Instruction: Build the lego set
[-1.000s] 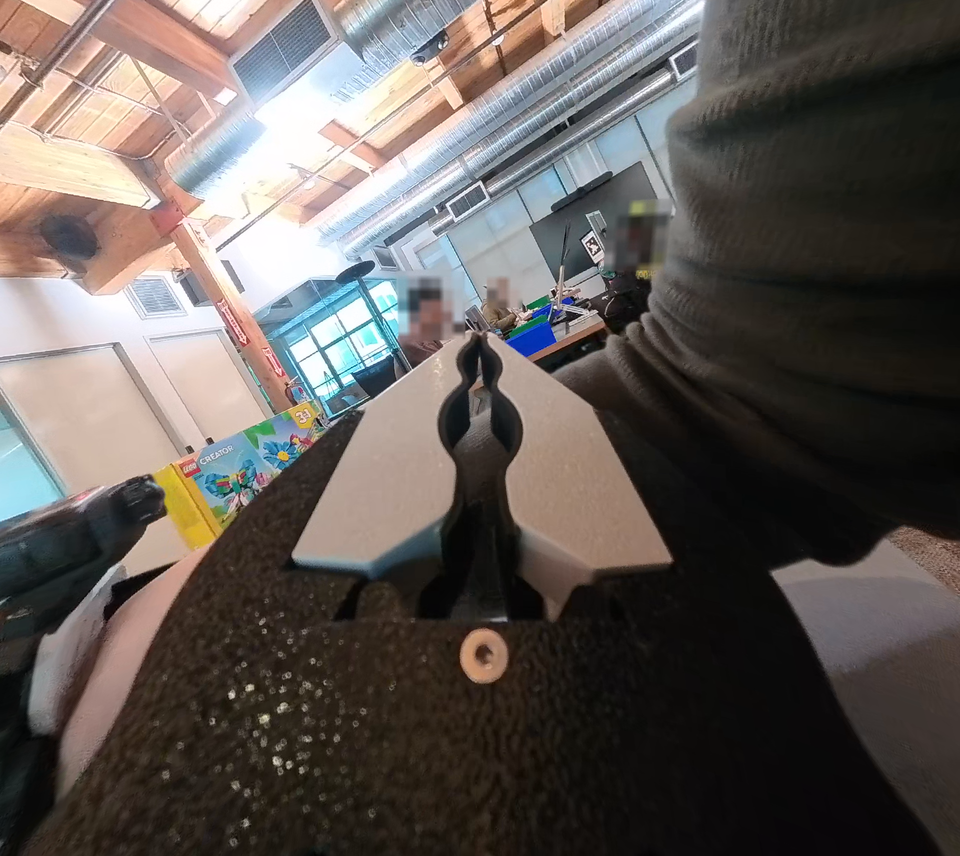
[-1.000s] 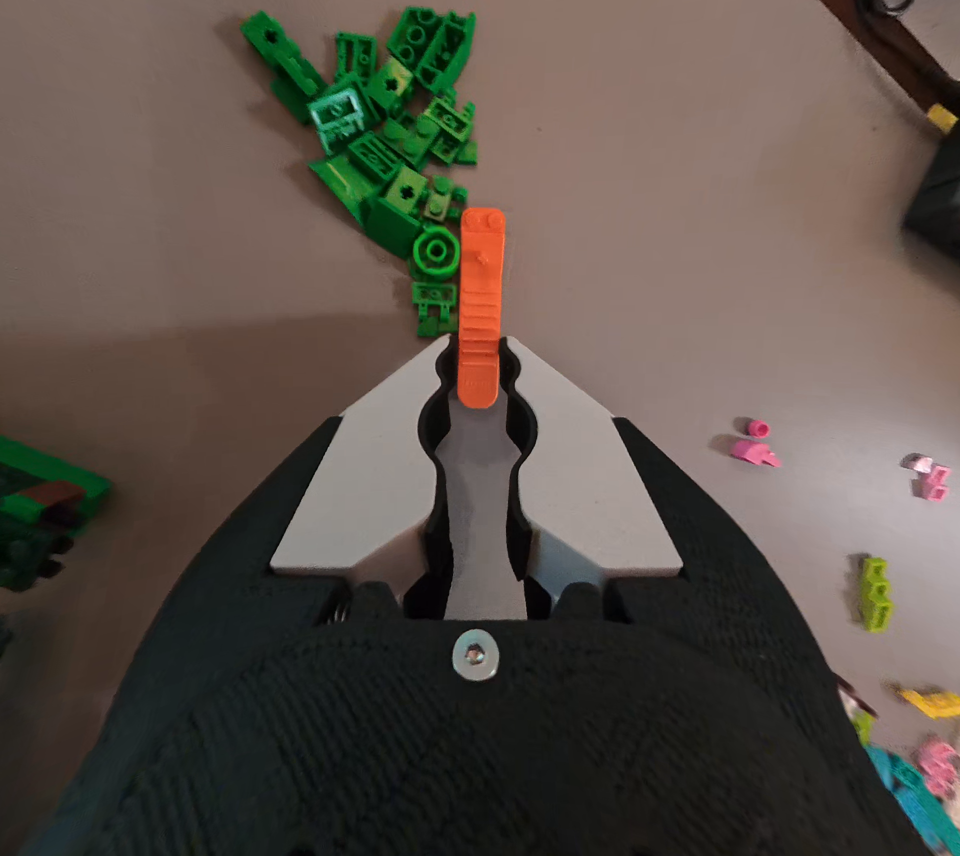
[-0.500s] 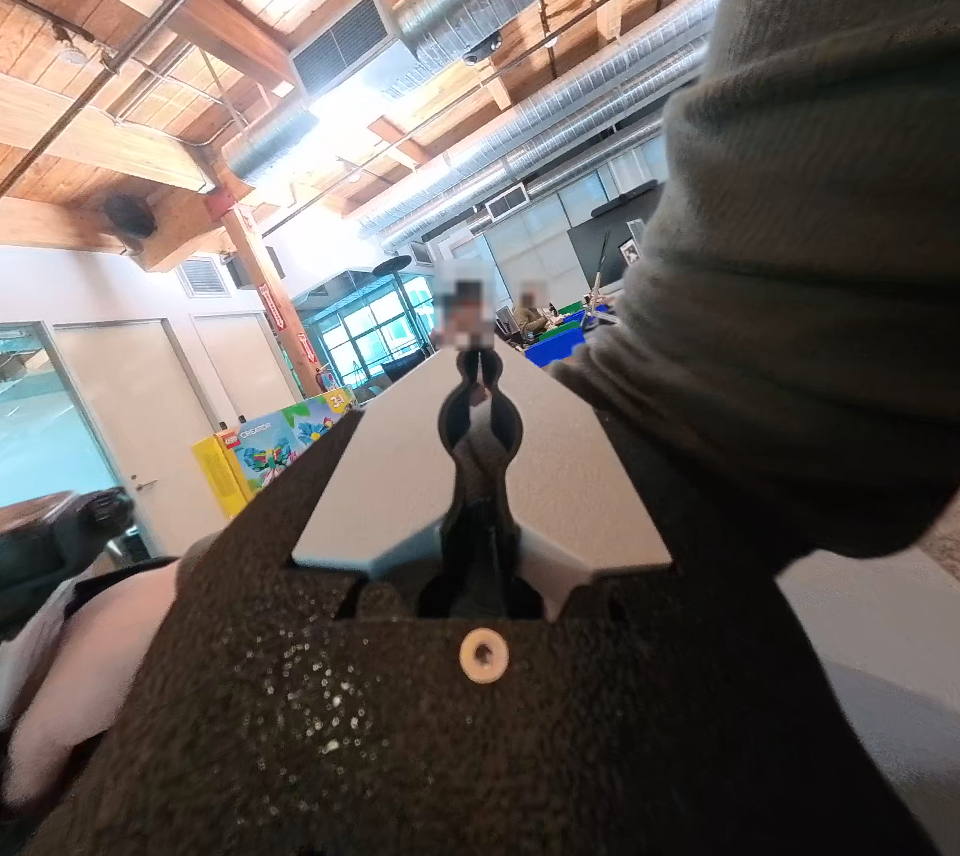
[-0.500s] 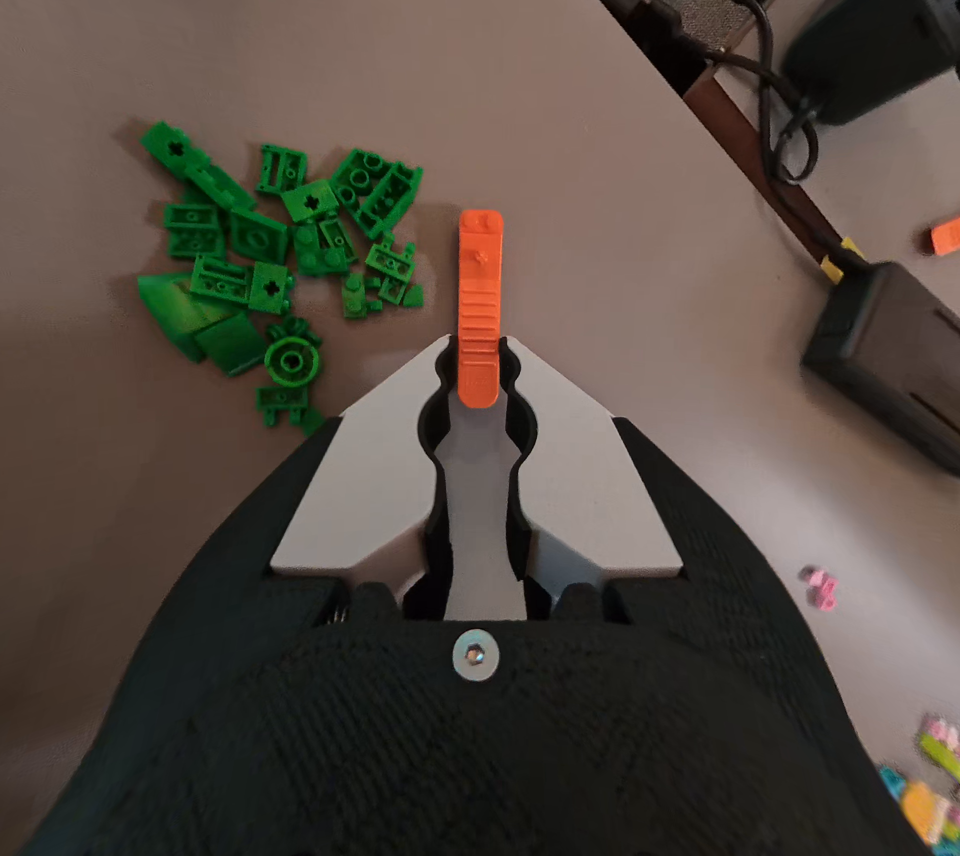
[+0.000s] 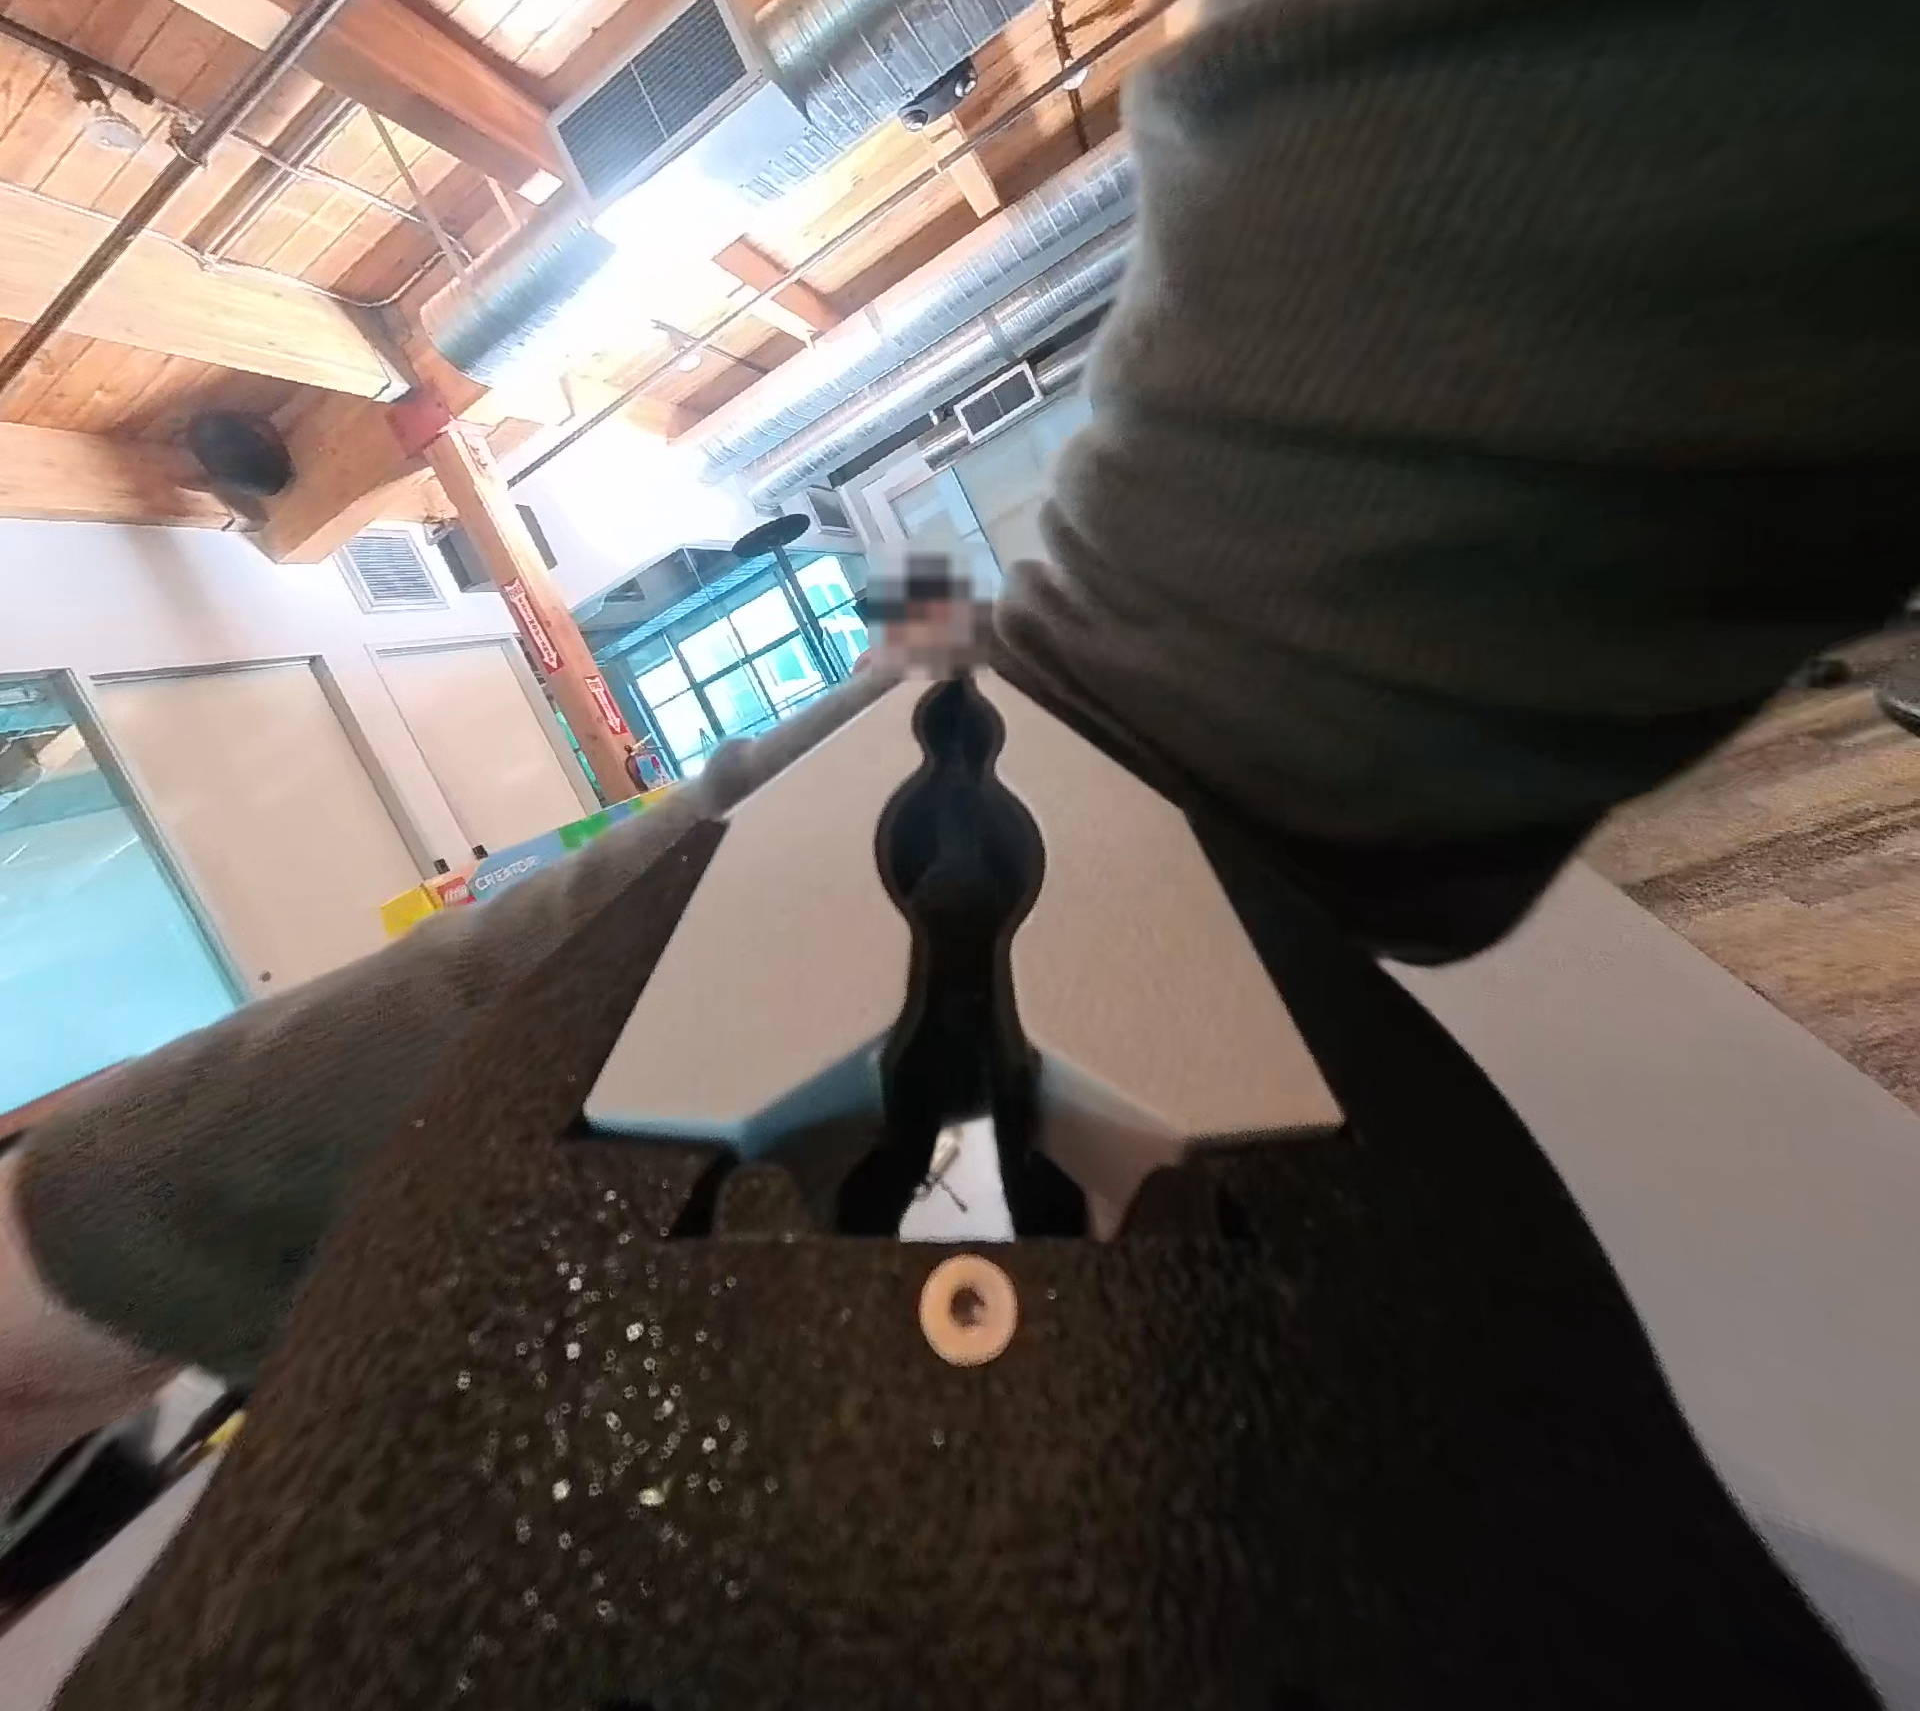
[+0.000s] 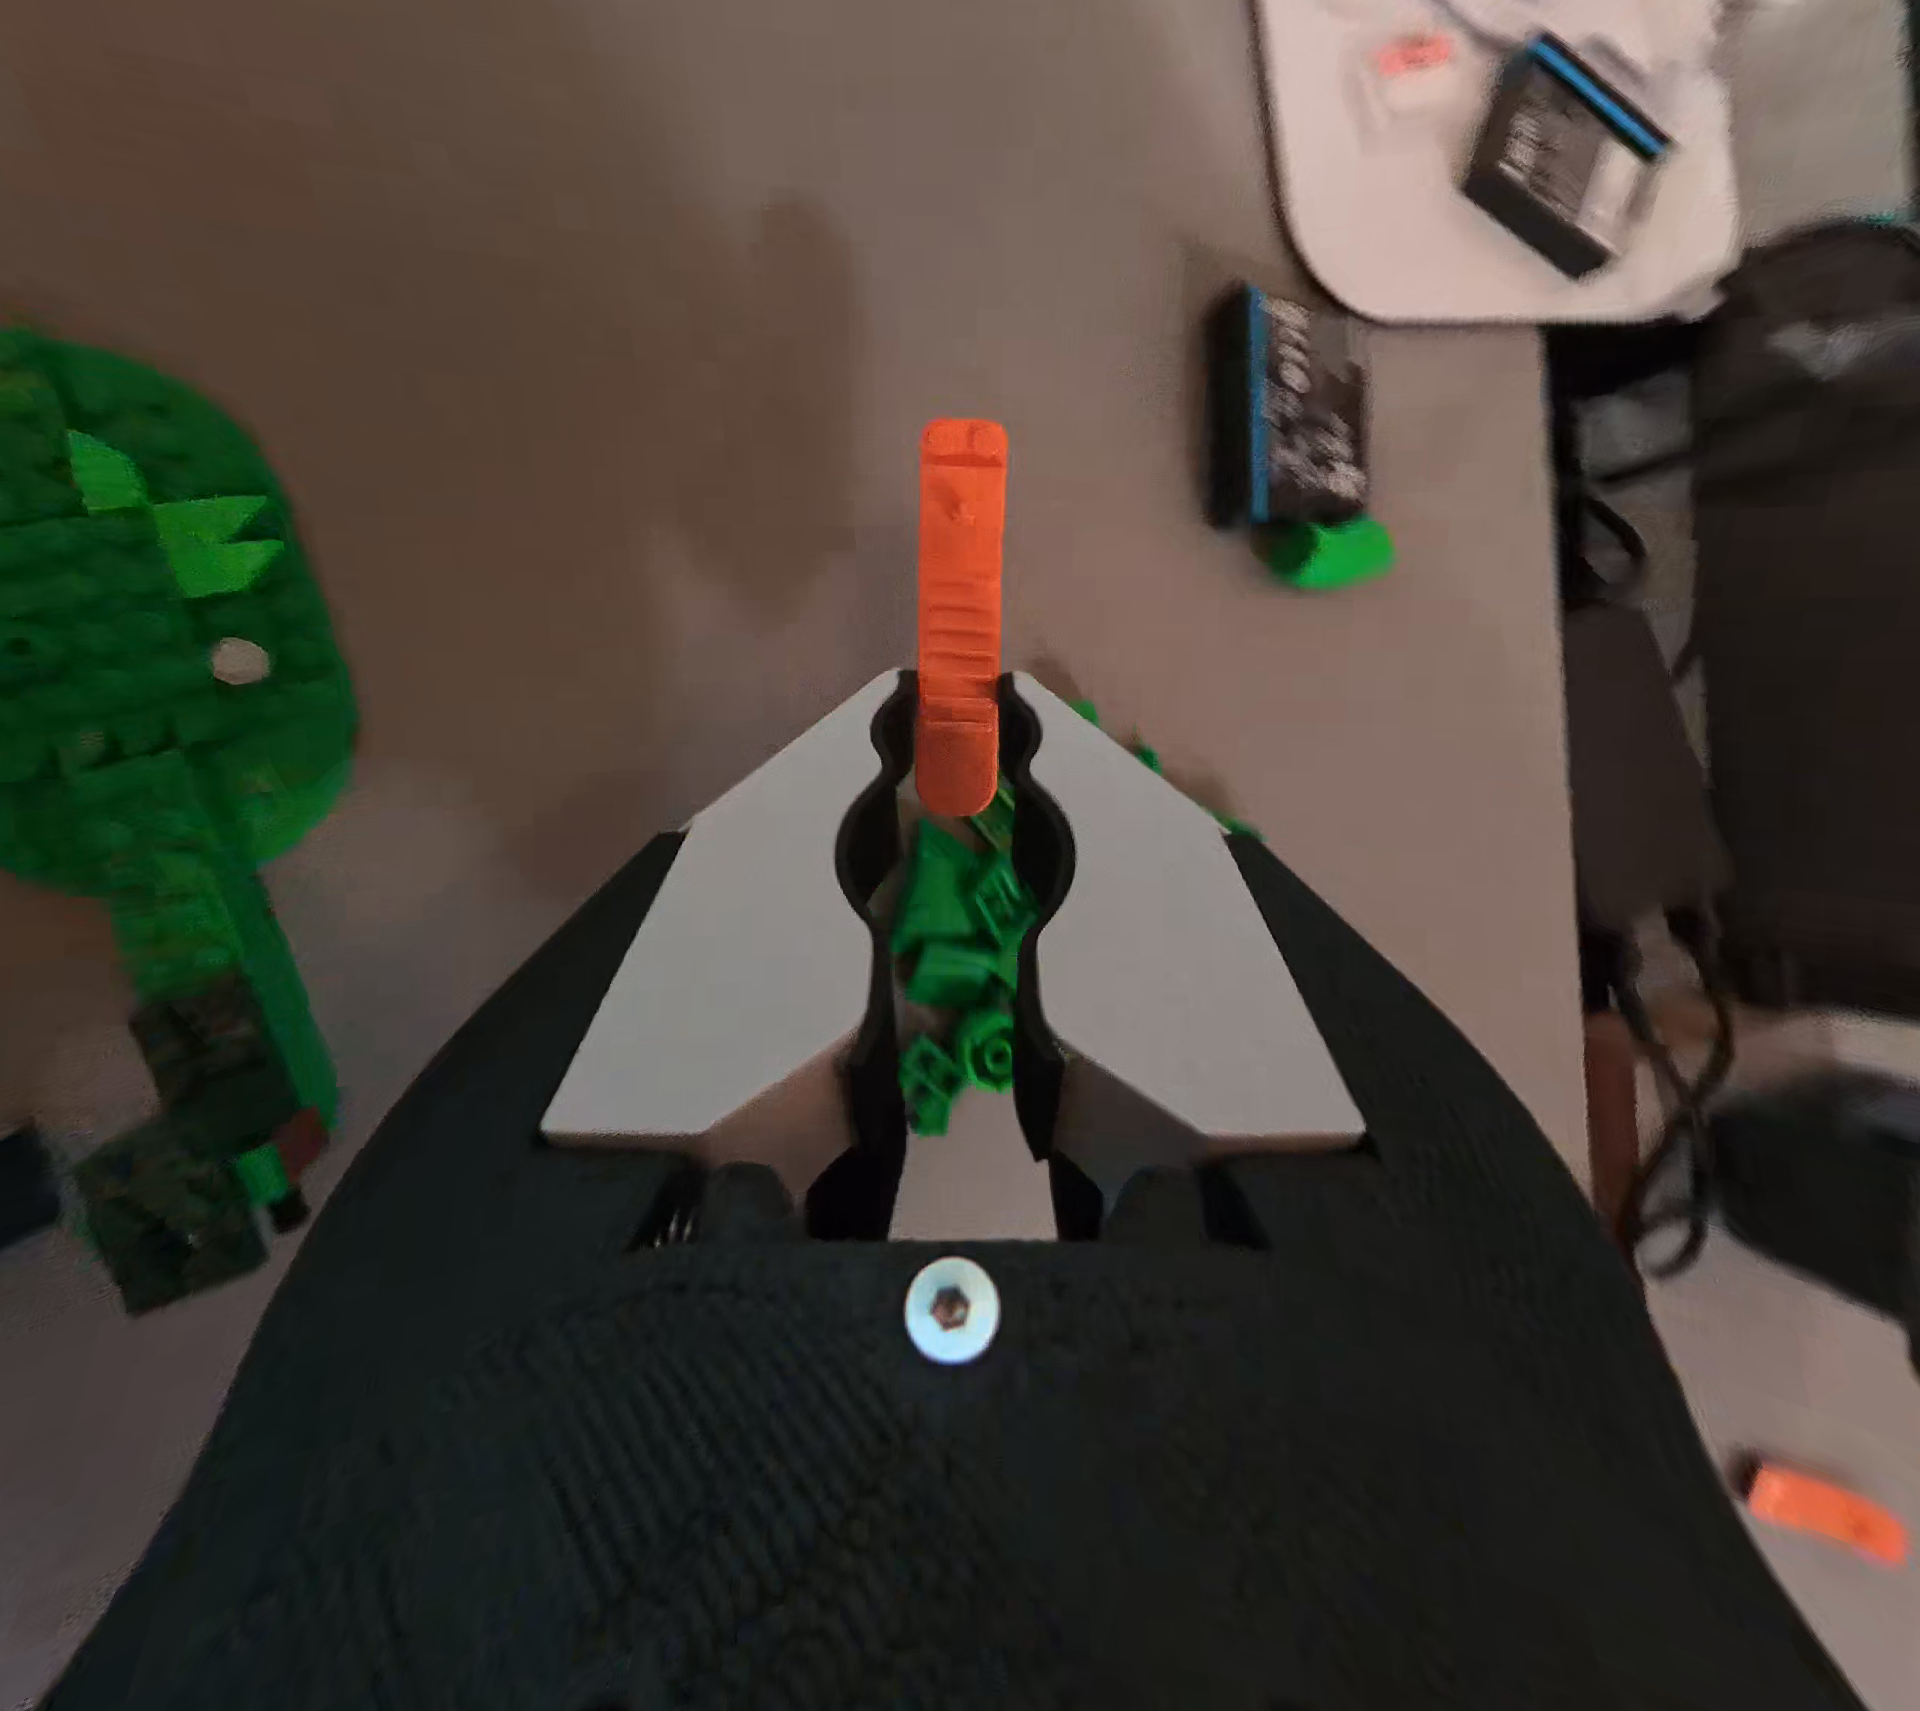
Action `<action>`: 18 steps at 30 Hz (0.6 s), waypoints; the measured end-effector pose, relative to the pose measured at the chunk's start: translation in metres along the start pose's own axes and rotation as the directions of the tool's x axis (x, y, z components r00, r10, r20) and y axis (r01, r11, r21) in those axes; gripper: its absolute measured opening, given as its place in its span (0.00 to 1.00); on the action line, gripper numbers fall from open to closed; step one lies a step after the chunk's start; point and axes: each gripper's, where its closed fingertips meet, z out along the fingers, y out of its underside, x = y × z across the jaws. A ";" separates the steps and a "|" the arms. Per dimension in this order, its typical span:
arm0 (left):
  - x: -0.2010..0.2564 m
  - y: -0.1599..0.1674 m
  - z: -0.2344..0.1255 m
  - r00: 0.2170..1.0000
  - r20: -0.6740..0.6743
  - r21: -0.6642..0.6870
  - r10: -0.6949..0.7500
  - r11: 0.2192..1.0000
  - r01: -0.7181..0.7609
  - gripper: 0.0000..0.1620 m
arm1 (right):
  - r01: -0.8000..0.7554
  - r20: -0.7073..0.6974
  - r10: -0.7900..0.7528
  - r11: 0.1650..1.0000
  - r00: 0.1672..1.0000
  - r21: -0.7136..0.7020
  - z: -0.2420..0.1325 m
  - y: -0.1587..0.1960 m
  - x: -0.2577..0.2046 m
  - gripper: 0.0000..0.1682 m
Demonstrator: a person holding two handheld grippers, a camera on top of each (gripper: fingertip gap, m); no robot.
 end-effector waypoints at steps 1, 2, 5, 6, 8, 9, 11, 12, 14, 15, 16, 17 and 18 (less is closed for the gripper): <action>-0.001 -0.002 -0.001 1.000 0.009 0.007 0.001 1.000 -0.001 0.00 | 0.032 0.032 -0.032 0.999 0.999 -0.012 0.006 -0.007 -0.008 0.08; -0.005 -0.003 -0.002 1.000 0.019 0.015 -0.006 1.000 0.006 0.00 | 0.050 0.065 -0.049 0.999 0.997 -0.013 0.012 -0.014 -0.015 0.08; -0.019 -0.005 -0.007 0.997 0.065 0.034 -0.045 0.998 0.043 0.00 | 0.058 0.113 -0.055 0.998 0.992 -0.028 0.030 -0.024 -0.024 0.09; -0.023 -0.005 -0.008 0.996 0.076 0.037 -0.050 0.998 0.047 0.00 | 0.060 0.109 -0.056 0.998 0.992 -0.031 0.034 -0.024 -0.023 0.09; -0.027 -0.004 -0.010 0.993 0.087 0.042 -0.076 0.996 0.072 0.00 | 0.039 0.109 -0.037 0.999 0.993 -0.015 0.039 -0.023 -0.021 0.14; -0.028 -0.004 -0.009 0.992 0.084 0.046 -0.093 0.995 0.090 0.00 | 0.022 0.127 -0.024 1.000 0.992 0.013 0.038 -0.024 -0.023 0.16; -0.026 -0.003 -0.008 0.991 0.065 0.046 -0.117 0.992 0.114 0.00 | 0.010 0.168 -0.032 0.991 0.985 0.133 0.028 -0.031 -0.032 0.17; -0.024 -0.003 -0.008 0.990 0.057 0.045 -0.125 0.991 0.123 0.00 | 0.013 0.158 -0.042 0.983 0.987 0.182 0.020 -0.033 -0.034 0.17; -0.024 -0.004 -0.008 0.990 0.059 0.053 -0.129 0.991 0.126 0.00 | 0.026 0.089 -0.047 0.974 0.995 0.224 0.002 -0.024 -0.030 0.19; -0.025 -0.005 -0.008 0.990 0.061 0.053 -0.127 0.991 0.124 0.00 | 0.031 0.034 -0.041 0.967 0.999 0.251 -0.010 -0.017 -0.025 0.19; -0.025 -0.004 -0.008 0.990 0.065 0.051 -0.124 0.991 0.121 0.00 | 0.029 -0.035 -0.020 0.959 0.999 0.283 -0.025 -0.009 -0.018 0.19; -0.026 -0.003 -0.009 0.990 0.069 0.047 -0.122 0.992 0.118 0.00 | 0.020 -0.113 0.016 0.949 0.993 0.313 -0.043 0.002 -0.010 0.19; -0.026 -0.003 -0.009 0.990 0.072 0.043 -0.119 0.992 0.116 0.00 | 0.009 -0.198 0.063 0.938 0.978 0.346 -0.065 0.016 -0.001 0.19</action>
